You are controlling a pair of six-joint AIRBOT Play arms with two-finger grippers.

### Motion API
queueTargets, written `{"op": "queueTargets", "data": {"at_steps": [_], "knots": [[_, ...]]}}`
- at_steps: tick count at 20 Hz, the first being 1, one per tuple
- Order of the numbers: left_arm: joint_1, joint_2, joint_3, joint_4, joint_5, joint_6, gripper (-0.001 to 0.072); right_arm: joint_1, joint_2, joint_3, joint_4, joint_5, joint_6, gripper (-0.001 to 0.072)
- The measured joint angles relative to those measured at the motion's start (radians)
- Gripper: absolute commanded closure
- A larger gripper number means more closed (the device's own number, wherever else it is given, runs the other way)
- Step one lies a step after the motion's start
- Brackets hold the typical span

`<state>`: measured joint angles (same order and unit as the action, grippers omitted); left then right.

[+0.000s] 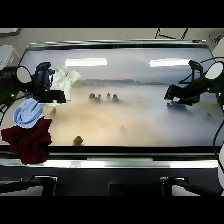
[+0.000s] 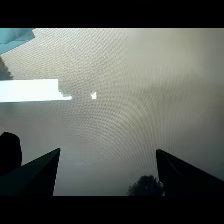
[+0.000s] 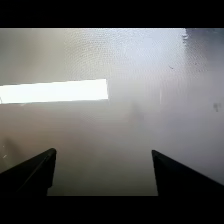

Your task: Fold the clothes and pants, and hang the long-sleeved shirts on hangers.

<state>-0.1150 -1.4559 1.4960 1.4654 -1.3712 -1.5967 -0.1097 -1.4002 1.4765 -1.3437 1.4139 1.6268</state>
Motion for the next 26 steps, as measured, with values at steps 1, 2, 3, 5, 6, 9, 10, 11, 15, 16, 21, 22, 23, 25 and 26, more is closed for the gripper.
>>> {"op": "queueTargets", "data": {"at_steps": [1,2,3,5,6,9,10,11,15,16,21,22,23,25,26], "knots": [[0.000,0.000,0.000,0.000,0.000,0.000,0.0001,0.000,0.000,0.000,0.000,0.000,0.000,0.0035],[0.000,0.000,0.000,0.000,0.000,0.000,0.0001,0.000,0.000,0.000,0.000,0.000,0.000,0.0035],[0.000,0.000,0.000,0.000,0.000,0.000,0.0001,0.000,0.000,0.000,0.000,0.000,0.000,0.0035],[0.000,0.000,0.000,0.000,0.000,0.000,0.0001,0.000,0.000,0.000,0.000,0.000,0.000,0.0035],[0.000,0.000,0.000,0.000,0.000,0.000,0.0001,0.000,0.000,0.000,0.000,0.000,0.000,0.0035],[0.000,0.000,0.000,0.000,0.000,0.000,0.0001,0.000,0.000,0.000,0.000,0.000,0.000,0.0035],[0.000,0.000,0.000,0.000,0.000,0.000,0.0001,0.000,0.000,0.000,0.000,0.000,0.000,0.0035],[0.000,0.000,0.000,0.000,0.000,0.000,0.0001,0.000,0.000,0.000,0.000,0.000,0.000,0.0035],[0.000,0.000,0.000,0.000,0.004,0.000,0.0001,0.000,0.000,0.000,0.001,-0.003,0.001,0.0034],[0.000,-0.001,0.000,0.000,0.021,0.000,0.0001,0.000,0.000,0.000,0.002,-0.009,0.002,0.0034],[0.000,-0.020,-0.001,0.000,0.219,-0.003,0.0001,0.000,0.000,0.000,-0.001,-0.074,0.008,0.0035],[-0.002,-0.027,-0.001,0.000,0.269,-0.003,0.0001,0.000,0.000,0.000,-0.003,-0.092,0.008,0.0035],[-0.002,-0.036,-0.001,0.001,0.340,-0.003,0.0001,0.000,0.000,0.000,-0.004,-0.113,0.008,0.0035],[0.006,-0.074,0.023,0.030,0.500,-0.006,-0.0001,0.000,0.000,0.000,-0.007,-0.159,0.009,0.0035],[0.018,-0.108,0.057,0.051,0.557,-0.020,-0.0003,0.000,0.000,0.000,-0.008,-0.181,0.009,0.0035]]}}
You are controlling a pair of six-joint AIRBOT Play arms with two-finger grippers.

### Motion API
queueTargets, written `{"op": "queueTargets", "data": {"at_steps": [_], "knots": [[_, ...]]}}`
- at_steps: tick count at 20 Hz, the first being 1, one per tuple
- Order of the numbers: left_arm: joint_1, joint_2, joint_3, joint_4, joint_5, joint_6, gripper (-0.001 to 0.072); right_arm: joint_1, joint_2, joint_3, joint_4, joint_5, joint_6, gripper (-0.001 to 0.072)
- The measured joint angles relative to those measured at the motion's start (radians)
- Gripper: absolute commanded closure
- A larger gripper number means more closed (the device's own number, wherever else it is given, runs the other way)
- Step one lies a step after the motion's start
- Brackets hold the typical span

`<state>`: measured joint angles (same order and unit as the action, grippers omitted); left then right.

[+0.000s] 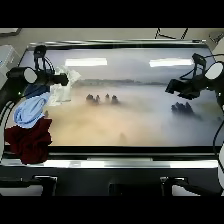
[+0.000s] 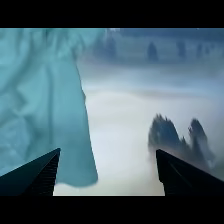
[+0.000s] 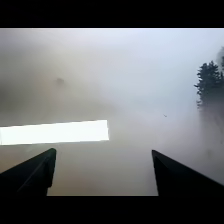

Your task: Fold the clothes and pants, and hang the long-sleeved shirts on hangers.

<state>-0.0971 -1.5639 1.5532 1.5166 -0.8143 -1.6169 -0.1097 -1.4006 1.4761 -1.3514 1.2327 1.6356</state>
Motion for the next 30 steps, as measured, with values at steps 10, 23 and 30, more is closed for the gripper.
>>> {"op": "queueTargets", "data": {"at_steps": [10,23,30], "knots": [[0.188,-0.477,0.435,-0.090,-0.282,-0.310,-0.0001,0.000,0.000,0.000,0.005,-0.068,0.003,0.0034],[0.011,-0.095,0.463,-0.495,-0.294,0.072,0.0687,0.000,0.137,0.069,-0.010,-0.076,-0.065,0.0035],[-0.405,0.243,0.297,-0.388,-0.314,0.064,0.0686,0.000,0.357,0.089,-0.027,-0.167,-0.080,0.0035]]}}
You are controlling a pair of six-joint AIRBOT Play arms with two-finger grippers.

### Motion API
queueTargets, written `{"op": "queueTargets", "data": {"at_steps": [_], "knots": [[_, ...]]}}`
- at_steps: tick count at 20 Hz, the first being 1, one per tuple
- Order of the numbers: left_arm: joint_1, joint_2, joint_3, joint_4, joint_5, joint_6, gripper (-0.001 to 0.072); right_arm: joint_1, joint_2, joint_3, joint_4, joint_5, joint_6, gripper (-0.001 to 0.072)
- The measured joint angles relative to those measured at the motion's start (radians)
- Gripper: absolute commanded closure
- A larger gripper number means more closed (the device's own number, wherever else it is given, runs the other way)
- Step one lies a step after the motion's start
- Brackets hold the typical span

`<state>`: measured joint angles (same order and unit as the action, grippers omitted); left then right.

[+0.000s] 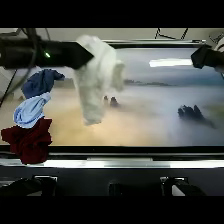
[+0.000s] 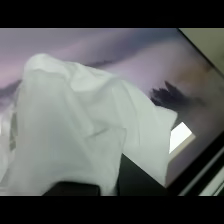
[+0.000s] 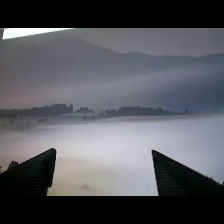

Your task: Fold the clothes and pants, and hang the long-sleeved shirts on hangers.

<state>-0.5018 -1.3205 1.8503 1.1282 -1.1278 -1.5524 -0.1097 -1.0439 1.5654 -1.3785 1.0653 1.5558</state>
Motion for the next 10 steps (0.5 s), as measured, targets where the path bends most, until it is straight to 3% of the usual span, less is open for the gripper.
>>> {"op": "queueTargets", "data": {"at_steps": [2,3,4,5,7,10], "knots": [[-0.095,0.020,-0.114,0.049,-0.002,-0.039,0.0683,0.000,0.049,0.001,-0.005,0.021,0.000,0.0035],[-0.134,0.019,-0.188,0.067,0.008,-0.066,0.0559,0.000,0.066,0.001,-0.005,0.040,0.000,0.0035],[-0.162,0.010,-0.256,0.077,0.038,-0.095,0.0205,0.000,0.078,0.001,-0.005,0.068,0.000,0.0035],[-0.186,-0.008,-0.323,0.068,0.079,-0.122,0.0001,0.000,0.083,0.001,-0.005,0.100,0.000,0.0035],[-0.213,-0.066,-0.414,-0.006,0.116,-0.153,-0.0003,0.000,0.076,0.001,-0.005,0.161,0.000,0.0035],[-0.200,-0.121,-0.464,-0.111,0.076,-0.126,-0.0003,0.000,0.026,0.001,-0.004,0.257,0.000,0.0034]]}}
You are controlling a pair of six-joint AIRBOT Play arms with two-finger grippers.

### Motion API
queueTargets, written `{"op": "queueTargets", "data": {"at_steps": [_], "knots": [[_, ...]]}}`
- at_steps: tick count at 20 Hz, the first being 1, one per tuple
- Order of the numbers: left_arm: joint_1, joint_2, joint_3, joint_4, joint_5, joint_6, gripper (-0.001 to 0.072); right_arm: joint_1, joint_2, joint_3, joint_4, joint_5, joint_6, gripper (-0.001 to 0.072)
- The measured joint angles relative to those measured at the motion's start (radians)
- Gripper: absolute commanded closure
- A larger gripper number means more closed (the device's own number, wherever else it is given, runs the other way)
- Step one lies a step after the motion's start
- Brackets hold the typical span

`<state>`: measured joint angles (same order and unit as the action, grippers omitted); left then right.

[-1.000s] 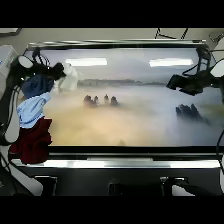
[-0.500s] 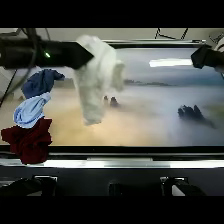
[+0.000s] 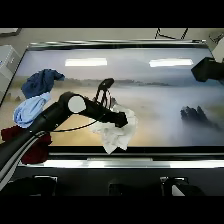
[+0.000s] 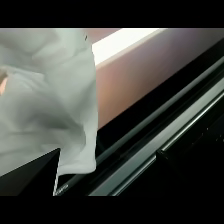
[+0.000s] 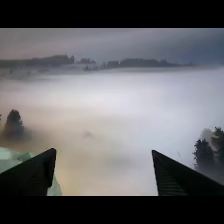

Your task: Fold the clothes and pants, and hang the long-sleeved shirts on hangers.

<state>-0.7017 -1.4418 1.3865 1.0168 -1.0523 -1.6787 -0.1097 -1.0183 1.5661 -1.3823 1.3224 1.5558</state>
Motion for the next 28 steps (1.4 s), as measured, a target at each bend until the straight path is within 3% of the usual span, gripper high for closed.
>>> {"op": "queueTargets", "data": {"at_steps": [4,9,13,20,21,23,24,25,28], "knots": [[0.148,0.035,-0.012,0.090,-0.150,0.040,-0.0002,0.000,-0.123,-0.043,0.092,0.127,-0.008,0.0034],[0.403,0.064,-0.085,0.181,-0.289,0.052,0.0000,0.001,-0.274,-0.259,0.291,0.136,-0.047,0.0035],[0.470,0.050,-0.256,0.106,-0.196,0.062,0.0001,0.002,-0.340,-0.458,0.433,0.087,-0.098,0.0038],[0.423,-0.044,-0.406,-0.061,0.013,0.105,0.0004,0.002,-0.367,-0.670,0.540,0.028,-0.172,0.0039],[0.415,-0.055,-0.411,-0.069,0.035,0.105,0.0088,0.002,-0.368,-0.697,0.558,0.028,-0.188,0.0039],[0.400,-0.068,-0.417,-0.086,0.076,0.105,0.0391,0.008,-0.369,-0.750,0.587,0.027,-0.213,0.0039],[0.394,-0.073,-0.420,-0.082,0.092,0.106,0.0579,0.021,-0.369,-0.776,0.599,0.023,-0.225,0.0039],[0.391,-0.076,-0.422,-0.085,0.108,0.105,0.0684,0.040,-0.369,-0.798,0.610,0.017,-0.240,0.0039],[0.383,-0.079,-0.423,-0.095,0.133,0.105,0.0685,0.152,-0.369,-0.842,0.636,-0.030,-0.275,0.0040]]}}
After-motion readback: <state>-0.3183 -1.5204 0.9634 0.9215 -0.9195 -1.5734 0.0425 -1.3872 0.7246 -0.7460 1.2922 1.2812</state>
